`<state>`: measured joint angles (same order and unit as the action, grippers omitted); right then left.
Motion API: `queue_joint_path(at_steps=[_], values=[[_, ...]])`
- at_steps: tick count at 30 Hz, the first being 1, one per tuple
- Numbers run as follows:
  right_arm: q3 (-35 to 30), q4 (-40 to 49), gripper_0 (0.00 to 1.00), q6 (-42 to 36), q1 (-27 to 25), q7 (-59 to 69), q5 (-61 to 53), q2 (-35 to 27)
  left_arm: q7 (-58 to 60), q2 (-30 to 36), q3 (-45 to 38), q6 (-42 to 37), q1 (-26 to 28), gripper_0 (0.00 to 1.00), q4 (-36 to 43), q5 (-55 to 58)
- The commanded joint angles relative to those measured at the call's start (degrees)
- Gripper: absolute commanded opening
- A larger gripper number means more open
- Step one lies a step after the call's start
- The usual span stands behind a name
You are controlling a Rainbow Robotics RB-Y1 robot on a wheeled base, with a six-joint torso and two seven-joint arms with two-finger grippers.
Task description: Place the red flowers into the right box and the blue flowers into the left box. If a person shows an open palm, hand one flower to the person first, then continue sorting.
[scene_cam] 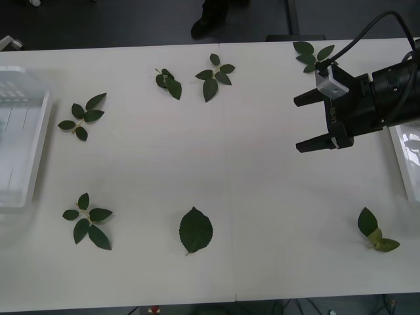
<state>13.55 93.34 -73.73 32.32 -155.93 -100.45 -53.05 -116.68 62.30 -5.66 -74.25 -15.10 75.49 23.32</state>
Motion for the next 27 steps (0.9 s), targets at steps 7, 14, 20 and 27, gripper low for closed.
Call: queue_joint_path(at_steps=[7, 14, 20, 27], values=[[0.07, 1.58, 1.00, 0.52, -0.07, 0.93, -0.62, 1.19, -4.34, 1.34, 5.49, 4.20, 0.78, 0.88, -0.08, -3.81], [0.07, 1.58, 1.00, 0.52, -0.07, 0.93, -0.62, 1.19, -5.13, 1.25, 4.79, 5.08, 0.78, 0.98, 0.71, 2.43], [0.07, 1.58, 1.00, 0.52, -0.07, 0.93, -0.62, 1.19, -5.40, 1.25, -0.40, 0.25, 0.86, 1.00, 6.42, 13.33], [0.07, 1.58, 1.00, 0.52, -0.07, 0.93, -0.62, 1.19, -5.57, 1.16, -10.33, -12.14, 1.66, 1.00, 17.50, 23.61]])
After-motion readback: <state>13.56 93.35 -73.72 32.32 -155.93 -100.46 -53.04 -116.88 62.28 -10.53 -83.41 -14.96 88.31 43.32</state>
